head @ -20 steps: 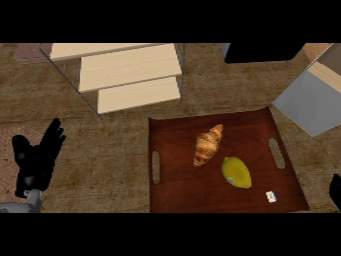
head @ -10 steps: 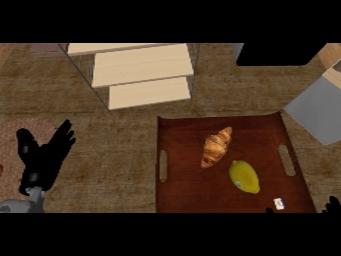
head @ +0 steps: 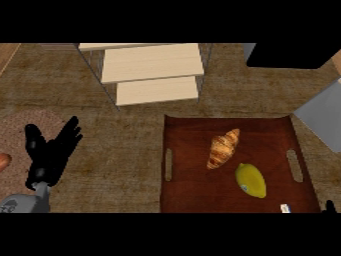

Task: Pick the croissant from the tray and place it in the tiered shelf

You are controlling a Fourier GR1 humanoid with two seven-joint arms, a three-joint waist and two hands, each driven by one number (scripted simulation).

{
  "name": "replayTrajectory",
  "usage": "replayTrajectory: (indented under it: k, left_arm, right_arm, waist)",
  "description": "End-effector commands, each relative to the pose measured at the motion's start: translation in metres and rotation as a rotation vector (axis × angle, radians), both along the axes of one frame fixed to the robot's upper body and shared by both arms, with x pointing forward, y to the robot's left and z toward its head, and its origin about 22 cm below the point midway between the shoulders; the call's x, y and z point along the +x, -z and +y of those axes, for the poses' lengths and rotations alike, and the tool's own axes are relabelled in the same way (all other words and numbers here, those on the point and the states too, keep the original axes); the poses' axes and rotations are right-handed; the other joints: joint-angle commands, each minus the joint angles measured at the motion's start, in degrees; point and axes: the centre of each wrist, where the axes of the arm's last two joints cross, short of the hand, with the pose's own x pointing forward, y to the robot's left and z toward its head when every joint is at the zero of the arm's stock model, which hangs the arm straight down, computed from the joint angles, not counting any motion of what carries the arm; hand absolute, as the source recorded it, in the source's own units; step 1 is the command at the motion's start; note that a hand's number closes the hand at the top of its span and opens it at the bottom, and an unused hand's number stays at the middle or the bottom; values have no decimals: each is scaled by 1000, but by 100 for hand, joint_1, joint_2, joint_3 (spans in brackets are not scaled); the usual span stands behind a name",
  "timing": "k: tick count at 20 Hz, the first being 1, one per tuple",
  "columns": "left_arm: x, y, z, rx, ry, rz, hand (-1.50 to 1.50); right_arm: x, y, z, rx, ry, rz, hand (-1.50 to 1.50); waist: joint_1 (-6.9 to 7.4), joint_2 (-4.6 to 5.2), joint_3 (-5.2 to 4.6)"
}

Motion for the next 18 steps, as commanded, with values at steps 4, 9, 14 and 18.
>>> replayTrajectory:
  k: [4, 9, 14, 18]
  left_arm:
    - [-4, 0, 3, -9, 27, 1, 0]
    - [4, -6, 0, -19, 20, 0, 0]
    - [-1, 0, -5, -20, 27, 17, 0]
    - [5, -1, 0, 6, -10, -11, 0]
  right_arm:
    - [30, -25, 1, 6, 113, 143, -150]
    - [68, -31, 9, -29, 166, 268, -150]
    - [116, -45, 30, -25, 134, 409, -150]
    - [138, -57, 47, -70, 80, 484, -150]
  waist:
    - [147, 18, -6]
    - [124, -2, 11]
    - [112, -36, 28]
    - [-14, -74, 33]
